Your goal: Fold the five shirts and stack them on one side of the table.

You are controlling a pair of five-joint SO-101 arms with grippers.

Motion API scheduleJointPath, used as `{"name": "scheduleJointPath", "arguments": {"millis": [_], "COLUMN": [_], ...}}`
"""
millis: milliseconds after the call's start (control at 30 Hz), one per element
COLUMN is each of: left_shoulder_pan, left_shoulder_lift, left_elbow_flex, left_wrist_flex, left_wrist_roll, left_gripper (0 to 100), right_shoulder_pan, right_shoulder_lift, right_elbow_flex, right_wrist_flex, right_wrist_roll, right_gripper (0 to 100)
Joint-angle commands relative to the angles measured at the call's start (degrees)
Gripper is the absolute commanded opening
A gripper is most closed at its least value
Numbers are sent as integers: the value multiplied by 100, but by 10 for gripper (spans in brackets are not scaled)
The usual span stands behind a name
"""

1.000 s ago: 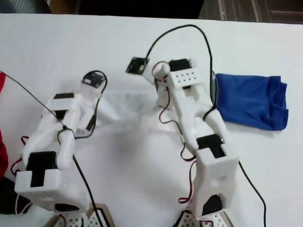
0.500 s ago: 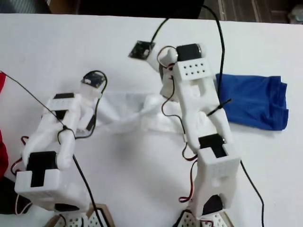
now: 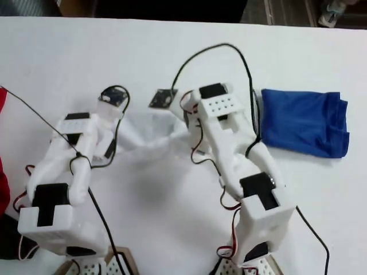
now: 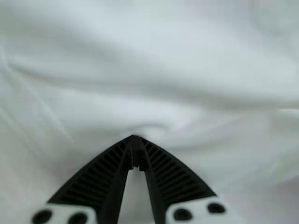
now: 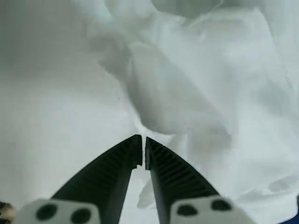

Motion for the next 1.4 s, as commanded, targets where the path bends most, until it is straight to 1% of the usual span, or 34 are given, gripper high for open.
{"name": "scheduleJointPath", "arguments": {"millis": [0,233,467,533,633,767,833,900,967,1033,1200,1267,1367], "left_shoulder_pan": [-70,-70,-70,-70,-70,-70,-70,-70,-70,-70,-70,-70,-70], "left_shoulder_lift": [-79,-79,-79,-79,-79,-79,-79,-79,-79,-79,-79,-79,-79], "left_elbow_flex": [13,13,13,13,13,13,13,13,13,13,13,13,13], "left_wrist_flex": [-132,-132,-132,-132,-132,-132,-132,-132,-132,-132,-132,-132,-132], "left_wrist_roll": [-44,-44,-44,-44,-44,-44,-44,-44,-44,-44,-44,-44,-44], "left_gripper": [26,26,26,26,26,26,26,26,26,26,26,26,26], "right_shoulder_pan": [215,242,242,251,338,488,541,558,549,514,101,-75,-189], "right_shoulder_lift": [110,207,760,936,1086,1165,1130,1121,1121,1121,1147,1182,1235], "right_elbow_flex": [-18,-580,-1143,-1415,-1916,-2602,-2743,-2840,-2980,-3095,-3138,-3112,-3121], "right_wrist_flex": [-338,-391,-1182,-1341,-1525,-1499,-1411,-1095,-532,40,1182,1332,1015], "right_wrist_roll": [-18,-18,-79,-396,-1064,-1969,-2154,-2145,-2110,-1741,-677,-501,-598], "right_gripper": [22,22,22,22,22,22,22,22,22,22,22,22,22]}}
